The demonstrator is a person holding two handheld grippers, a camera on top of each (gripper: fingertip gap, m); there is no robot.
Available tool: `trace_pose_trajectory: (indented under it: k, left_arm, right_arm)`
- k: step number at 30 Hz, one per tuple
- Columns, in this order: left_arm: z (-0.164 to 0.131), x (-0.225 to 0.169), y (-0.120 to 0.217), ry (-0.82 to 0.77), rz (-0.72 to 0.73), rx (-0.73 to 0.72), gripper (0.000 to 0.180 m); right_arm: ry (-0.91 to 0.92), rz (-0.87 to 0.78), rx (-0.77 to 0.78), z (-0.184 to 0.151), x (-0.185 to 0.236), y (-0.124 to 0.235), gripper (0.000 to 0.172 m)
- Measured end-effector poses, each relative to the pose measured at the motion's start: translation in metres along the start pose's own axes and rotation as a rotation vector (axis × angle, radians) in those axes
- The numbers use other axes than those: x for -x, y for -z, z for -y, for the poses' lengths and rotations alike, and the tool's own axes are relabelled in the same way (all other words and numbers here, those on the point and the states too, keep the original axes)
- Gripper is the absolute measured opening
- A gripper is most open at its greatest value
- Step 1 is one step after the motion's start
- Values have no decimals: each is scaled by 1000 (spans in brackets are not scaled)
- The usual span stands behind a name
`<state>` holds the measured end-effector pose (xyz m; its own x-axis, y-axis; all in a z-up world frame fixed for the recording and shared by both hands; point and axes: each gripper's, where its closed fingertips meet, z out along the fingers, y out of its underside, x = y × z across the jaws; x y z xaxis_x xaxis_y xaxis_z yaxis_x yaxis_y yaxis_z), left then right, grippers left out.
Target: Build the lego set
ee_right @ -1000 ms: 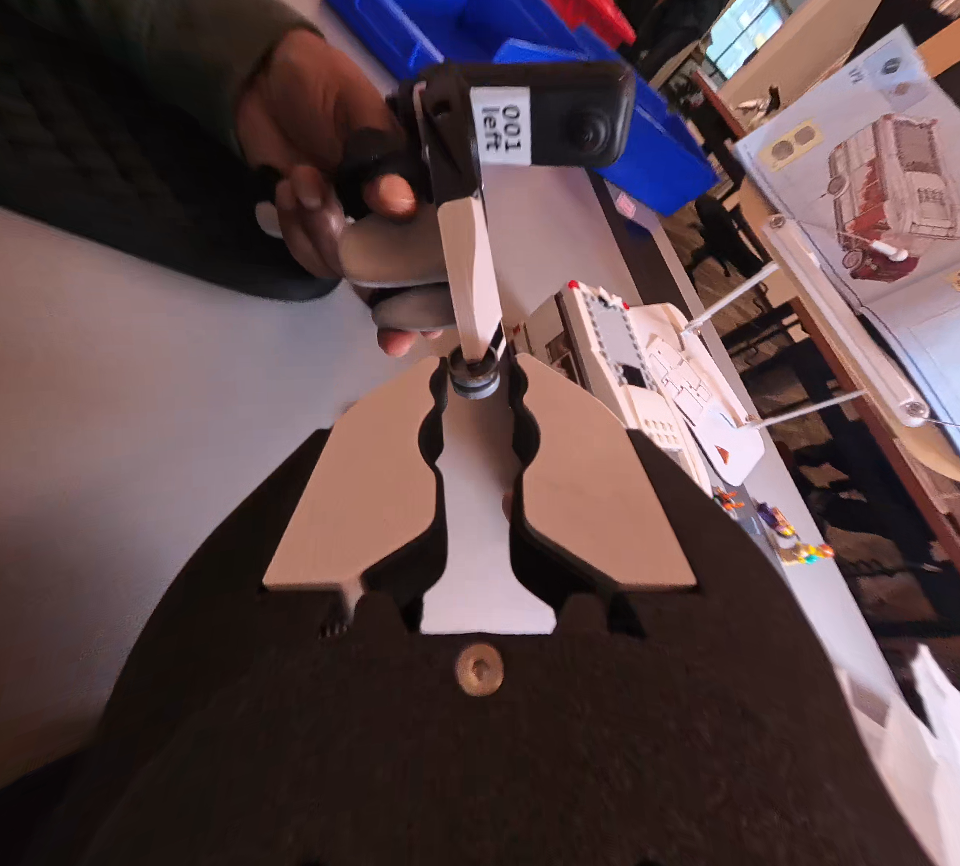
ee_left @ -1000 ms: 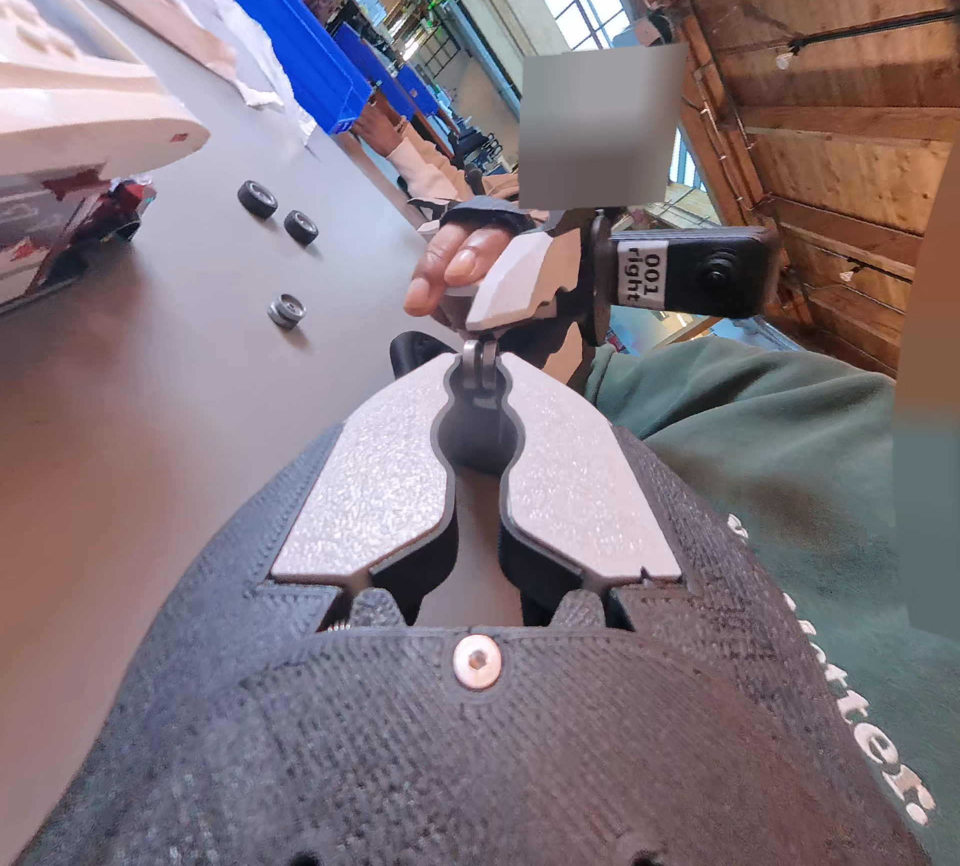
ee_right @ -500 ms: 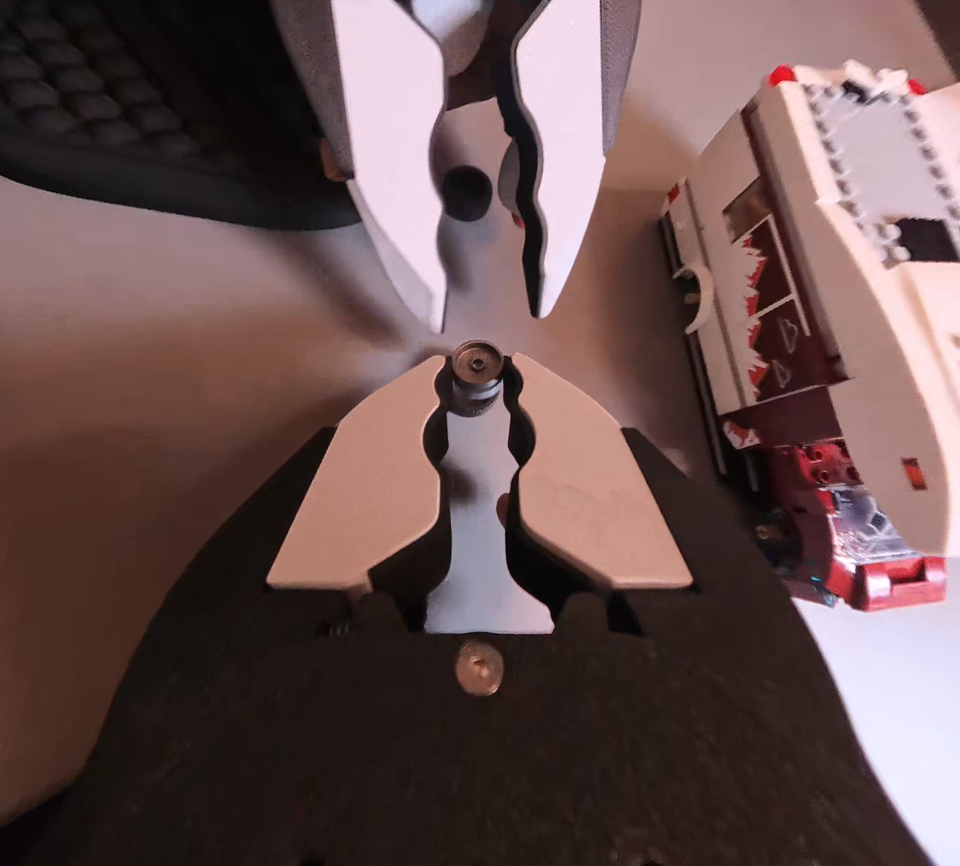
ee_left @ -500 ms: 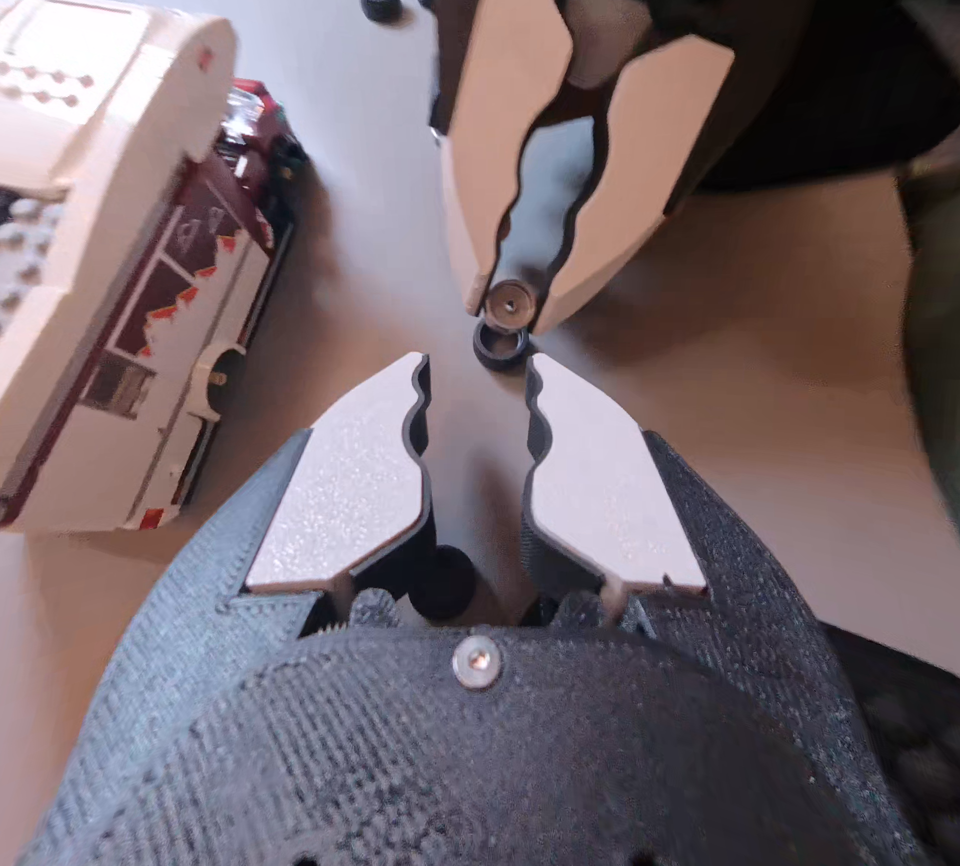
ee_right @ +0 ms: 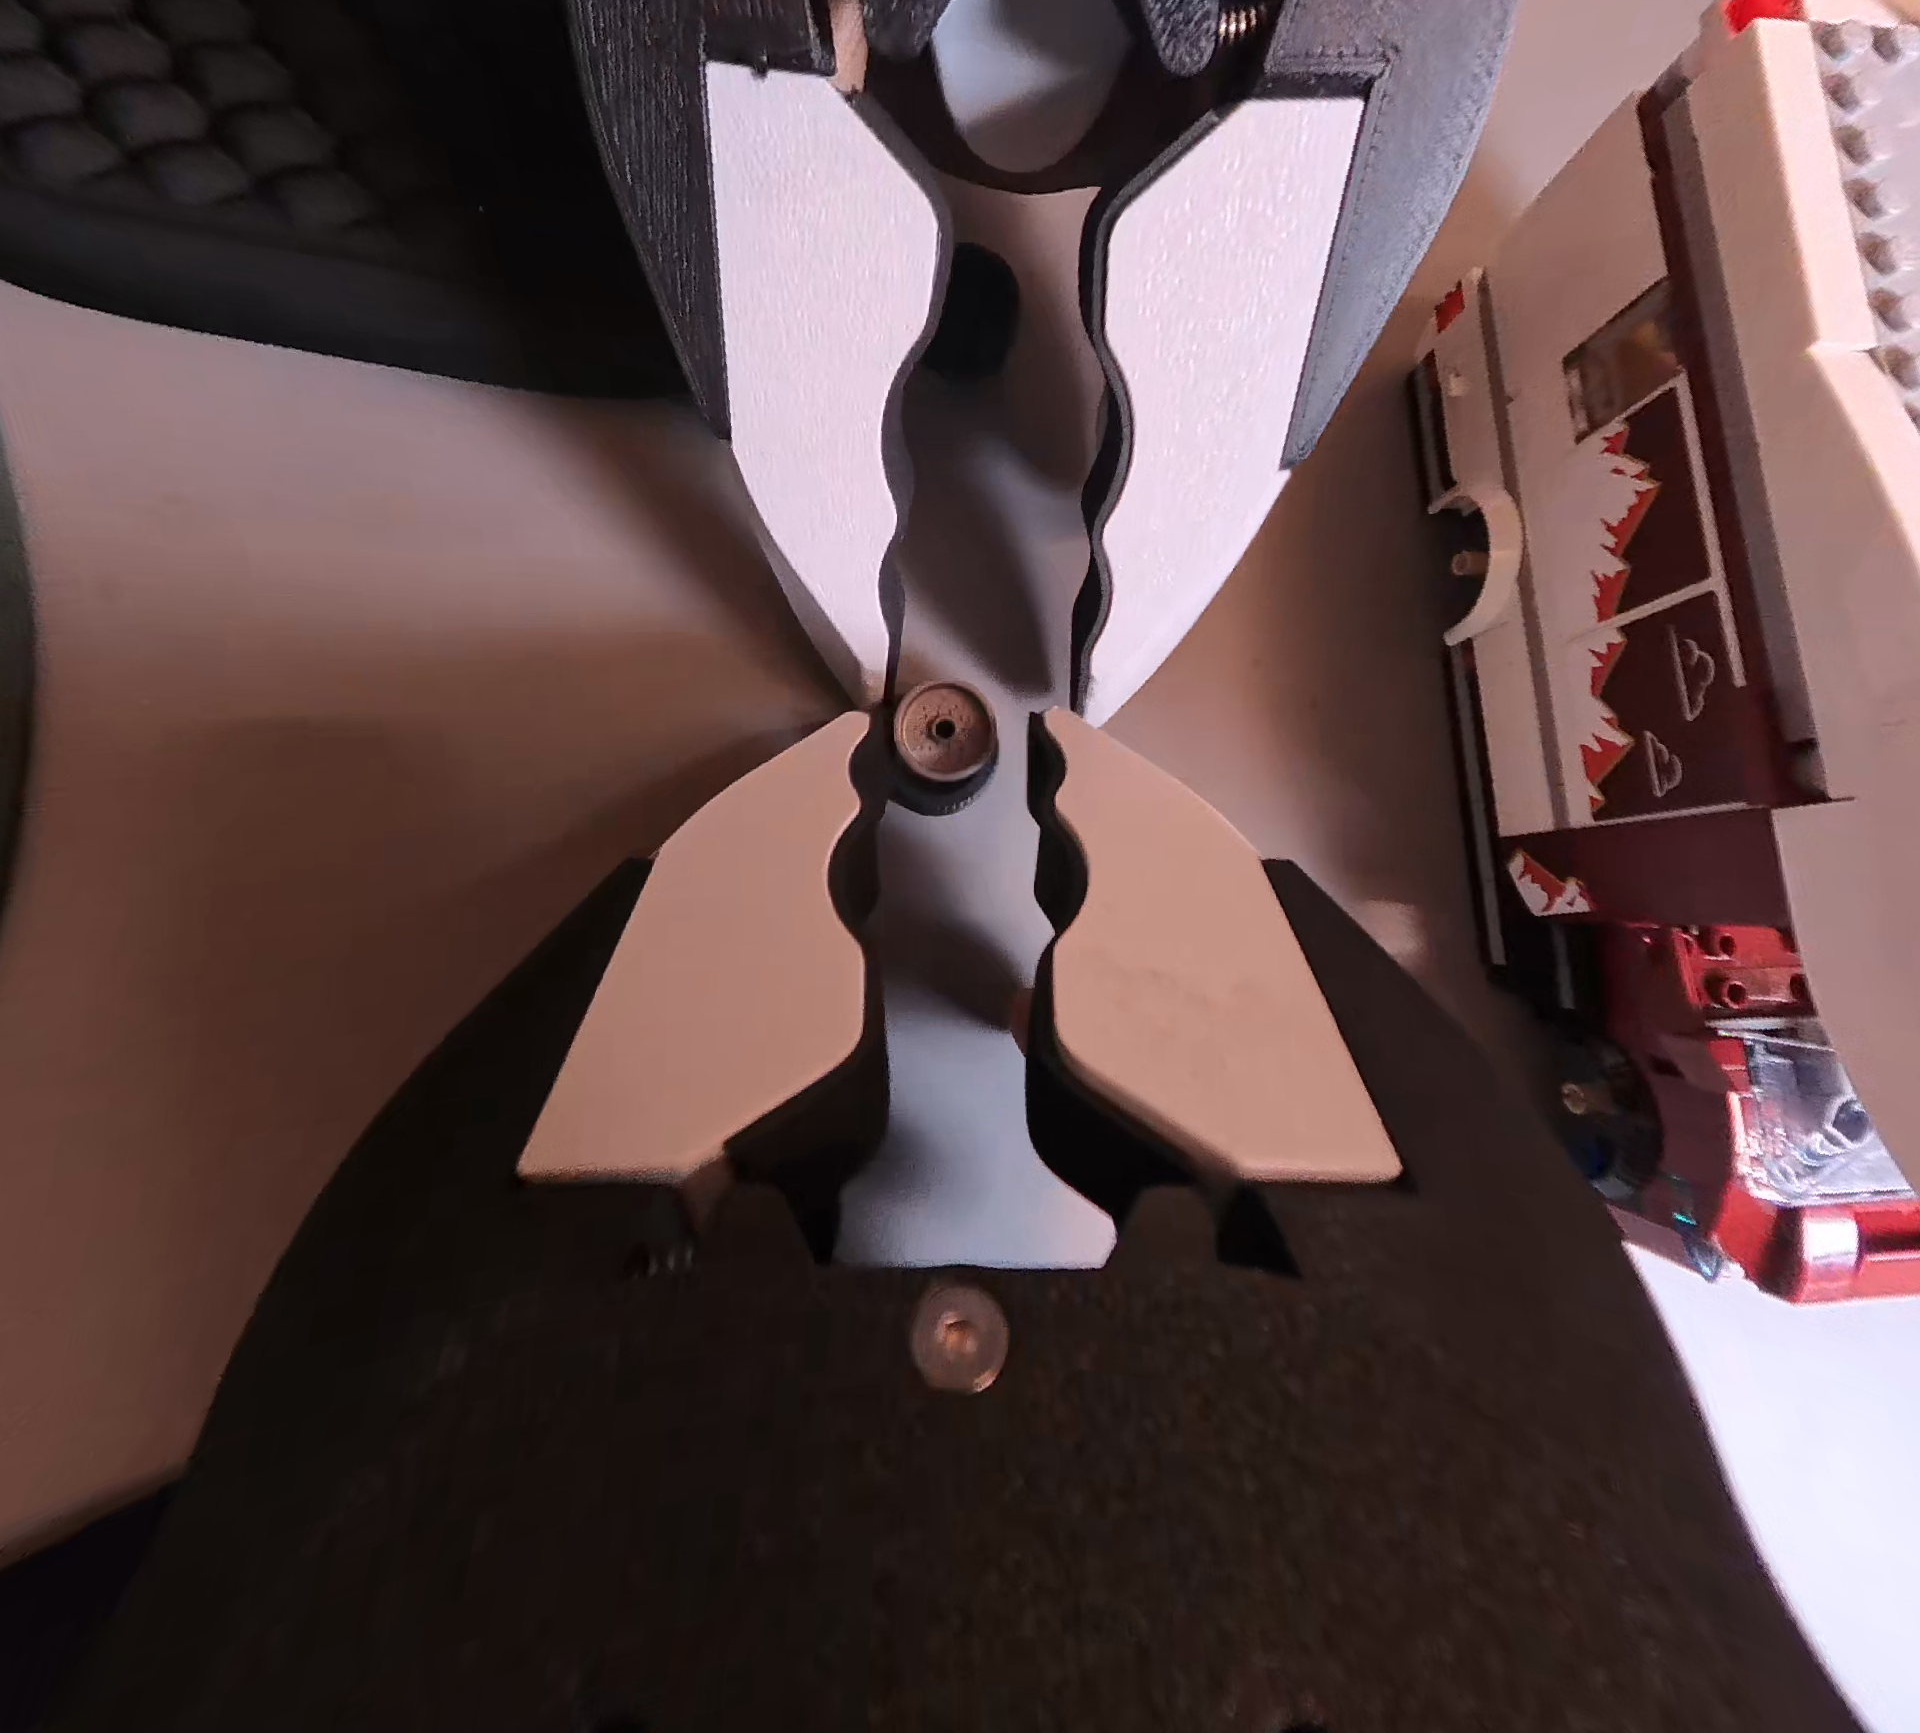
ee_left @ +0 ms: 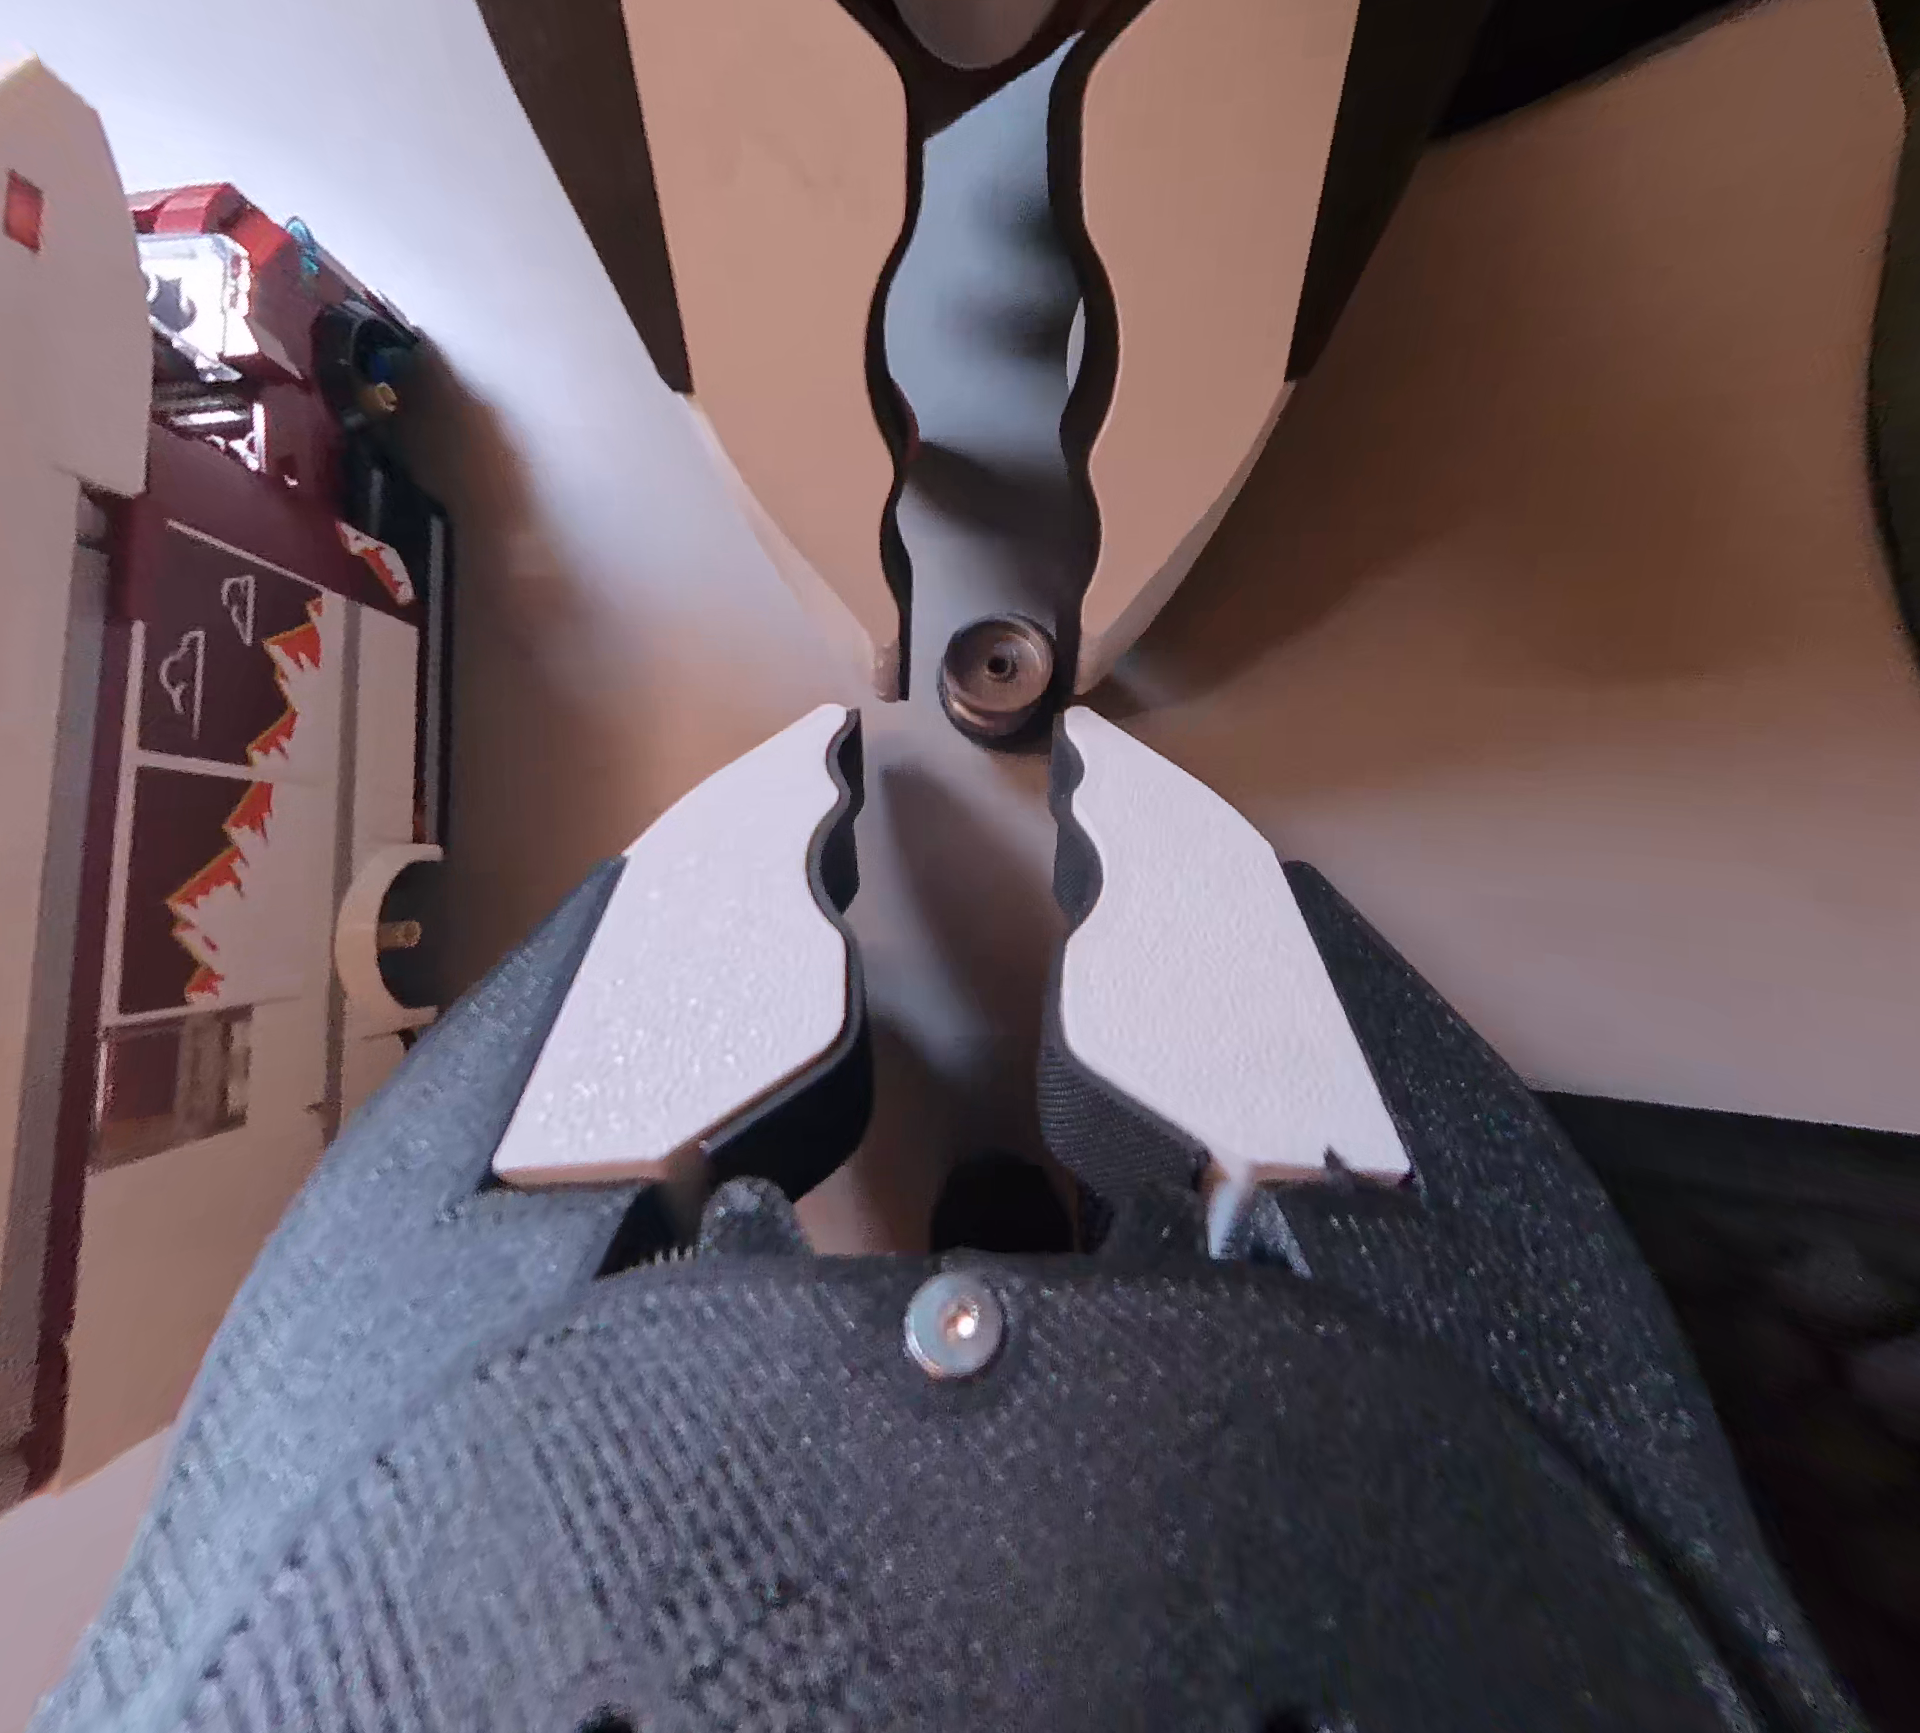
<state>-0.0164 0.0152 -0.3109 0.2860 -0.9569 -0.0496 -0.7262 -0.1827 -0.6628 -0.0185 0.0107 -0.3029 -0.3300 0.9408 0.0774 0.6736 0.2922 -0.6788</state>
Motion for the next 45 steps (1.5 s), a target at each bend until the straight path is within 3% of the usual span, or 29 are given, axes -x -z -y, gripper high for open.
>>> trace_pose_trajectory:
  k: [8,16,21,28,33,45]
  left_arm:
    - [1,-6,-5,-42,-12,-4,28]
    - [2,-7,-6,-45,-2,-21,23]
    - [1,-7,-5,-62,8,-28,23]
    - [0,-7,-4,-38,2,-40,22]
    - [0,-7,-4,-38,4,-39,22]
    - [1,-9,-4,-54,-8,-49,18]
  right_arm:
    - [31,10,-12,9,3,15,15]
    - [-139,53,95,4,4,7,7]
    - [-141,93,190,-1,8,8,7]
    - [5,4,203,2,7,7,13]
    - [198,-67,226,0,8,6,1]
    - [95,97,337,-6,16,12,0]
